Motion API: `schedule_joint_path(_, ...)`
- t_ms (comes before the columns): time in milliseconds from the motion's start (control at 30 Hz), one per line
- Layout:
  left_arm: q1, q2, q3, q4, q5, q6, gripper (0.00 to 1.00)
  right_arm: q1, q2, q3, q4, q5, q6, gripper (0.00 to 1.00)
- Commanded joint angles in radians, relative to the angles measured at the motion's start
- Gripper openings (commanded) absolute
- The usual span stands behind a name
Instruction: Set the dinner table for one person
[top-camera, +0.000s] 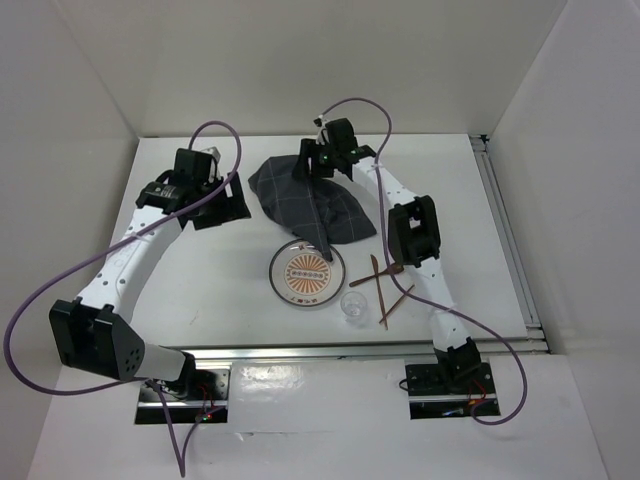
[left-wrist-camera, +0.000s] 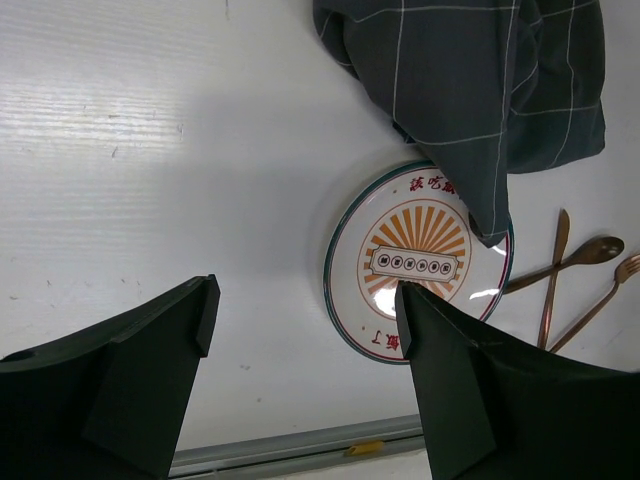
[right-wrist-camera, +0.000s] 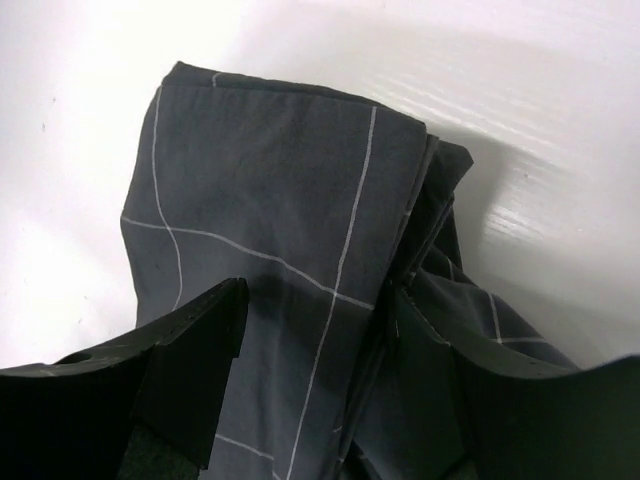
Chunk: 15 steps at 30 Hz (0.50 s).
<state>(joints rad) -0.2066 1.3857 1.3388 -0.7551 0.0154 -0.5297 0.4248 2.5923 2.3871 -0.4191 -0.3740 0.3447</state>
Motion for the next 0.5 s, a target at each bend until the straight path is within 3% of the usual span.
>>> schedule_joint_path(0, 0.001, -0.024, -0.004, 0.005, 0.02, -0.016, 0.89, 0.014, -0.003, 0.064, 0.062, -0.046, 0.02, 0.67)
schedule_joint_path(33, 0.001, -0.024, -0.004, 0.005, 0.011, -0.016, 0.89, 0.025, -0.003, 0.064, 0.062, -0.063, 0.02, 0.55)
schedule_joint_path(133, 0.001, -0.014, 0.005, 0.014, 0.011, -0.016, 0.89, 0.034, -0.012, 0.064, 0.062, -0.1, -0.001, 0.5)
schedule_joint_path(267, 0.001, 0.006, 0.04, 0.005, -0.002, 0.002, 0.89, 0.034, -0.063, 0.055, 0.072, -0.174, -0.001, 0.04)
schedule_joint_path(467, 0.039, 0.067, 0.163, -0.02, -0.012, 0.011, 0.89, 0.054, -0.19, -0.049, 0.105, -0.256, -0.013, 0.0)
